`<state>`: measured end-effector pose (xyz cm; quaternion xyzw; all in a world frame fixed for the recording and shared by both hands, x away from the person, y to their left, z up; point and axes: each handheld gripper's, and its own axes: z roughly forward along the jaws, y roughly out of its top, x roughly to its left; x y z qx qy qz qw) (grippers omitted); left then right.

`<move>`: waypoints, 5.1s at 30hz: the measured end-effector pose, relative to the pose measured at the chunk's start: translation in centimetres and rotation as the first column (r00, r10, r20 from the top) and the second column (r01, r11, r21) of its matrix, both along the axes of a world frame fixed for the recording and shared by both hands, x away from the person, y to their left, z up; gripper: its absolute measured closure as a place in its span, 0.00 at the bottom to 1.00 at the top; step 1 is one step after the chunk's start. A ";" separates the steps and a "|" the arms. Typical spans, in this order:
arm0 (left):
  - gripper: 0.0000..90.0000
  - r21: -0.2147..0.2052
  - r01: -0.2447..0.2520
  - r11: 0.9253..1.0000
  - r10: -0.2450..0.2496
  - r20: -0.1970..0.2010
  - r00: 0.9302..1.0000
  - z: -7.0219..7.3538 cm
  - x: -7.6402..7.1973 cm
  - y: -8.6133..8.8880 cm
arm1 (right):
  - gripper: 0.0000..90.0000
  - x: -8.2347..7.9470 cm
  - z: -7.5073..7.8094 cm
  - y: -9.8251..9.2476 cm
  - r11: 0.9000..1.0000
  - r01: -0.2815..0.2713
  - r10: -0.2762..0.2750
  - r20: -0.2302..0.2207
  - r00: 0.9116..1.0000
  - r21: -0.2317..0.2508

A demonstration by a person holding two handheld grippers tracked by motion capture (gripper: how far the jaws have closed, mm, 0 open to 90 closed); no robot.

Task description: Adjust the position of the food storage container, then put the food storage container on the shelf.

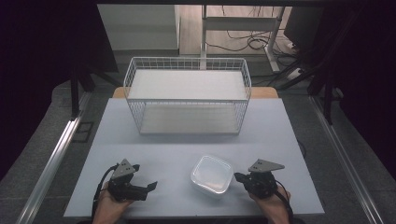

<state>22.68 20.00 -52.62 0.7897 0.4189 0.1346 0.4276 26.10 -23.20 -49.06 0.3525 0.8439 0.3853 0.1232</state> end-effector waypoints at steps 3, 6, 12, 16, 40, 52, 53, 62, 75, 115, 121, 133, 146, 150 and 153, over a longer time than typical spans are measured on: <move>0.08 0.017 -0.003 1.000 0.003 0.004 1.000 0.1 0.1 -0.2 | 1.00 0.3 -0.2 0.2 1.000 0.003 -0.003 -0.021 1.000 -0.002; 0.17 0.015 0.004 1.000 -0.004 0.005 1.000 0.3 0.3 -0.7 | 1.00 0.6 -0.3 0.5 1.000 0.002 -0.002 -0.031 1.000 -0.006; 0.48 -0.010 0.074 0.997 -0.074 -0.006 0.997 0.4 1.3 -2.4 | 1.00 1.1 -0.4 0.9 1.000 0.008 -0.008 -0.046 0.999 0.009; 0.61 -0.005 0.109 0.994 -0.109 -0.017 0.994 0.1 2.1 -4.0 | 1.00 1.4 -0.5 1.5 1.000 0.006 -0.005 -0.054 0.999 0.019; 0.96 0.020 0.107 0.994 -0.105 -0.080 0.991 0.2 3.8 -6.2 | 1.00 3.4 -1.2 6.2 0.996 -0.079 0.081 -0.072 0.994 0.034; 0.52 0.014 0.071 0.997 -0.071 -0.056 0.996 0.6 2.7 -3.9 | 0.76 3.3 -0.5 4.6 0.998 -0.070 0.070 -0.020 0.997 0.005; 0.48 0.017 0.074 0.997 -0.073 -0.053 0.996 0.5 2.6 -3.7 | 0.73 3.2 -0.5 4.5 0.997 -0.071 0.071 -0.019 0.997 0.003; 0.15 0.006 0.098 0.995 -0.098 -0.031 0.995 0.3 2.1 -2.8 | 0.27 2.5 -0.6 3.2 0.995 -0.097 0.097 0.013 0.995 0.012; 0.06 0.038 0.124 0.992 -0.123 -0.016 0.992 -0.3 2.3 -2.7 | 0.05 2.6 -1.0 2.9 0.997 -0.072 0.072 0.022 0.997 0.016; 0.05 -0.069 0.219 0.973 -0.223 -0.051 0.973 2.9 5.5 -7.1 | 0.03 4.2 2.0 8.0 0.988 -0.145 0.145 -0.011 0.989 0.047; 0.05 -0.088 0.238 0.967 -0.247 -0.108 0.963 1.8 6.4 -7.6 | 0.03 4.7 0.9 9.0 0.989 -0.147 0.149 -0.084 0.985 0.031; 0.30 -0.172 0.253 0.952 -0.285 -0.199 0.938 2.0 4.7 -7.1 | 0.21 3.4 0.5 8.3 0.990 -0.112 0.129 -0.216 0.968 0.091; 0.71 -0.196 0.174 0.965 -0.213 -0.199 0.957 2.9 2.2 -5.6 | 0.74 1.5 1.6 5.7 0.979 0.014 0.052 -0.314 0.948 0.205; 0.74 -0.216 0.143 0.966 -0.189 -0.208 0.960 3.0 2.0 -5.4 | 0.77 1.1 1.8 5.7 0.978 0.023 0.045 -0.314 0.948 0.208; 0.81 -0.250 0.115 0.961 -0.171 -0.214 0.962 3.0 2.1 -5.0 | 0.83 1.2 1.7 5.5 0.972 0.038 0.036 -0.304 0.952 0.234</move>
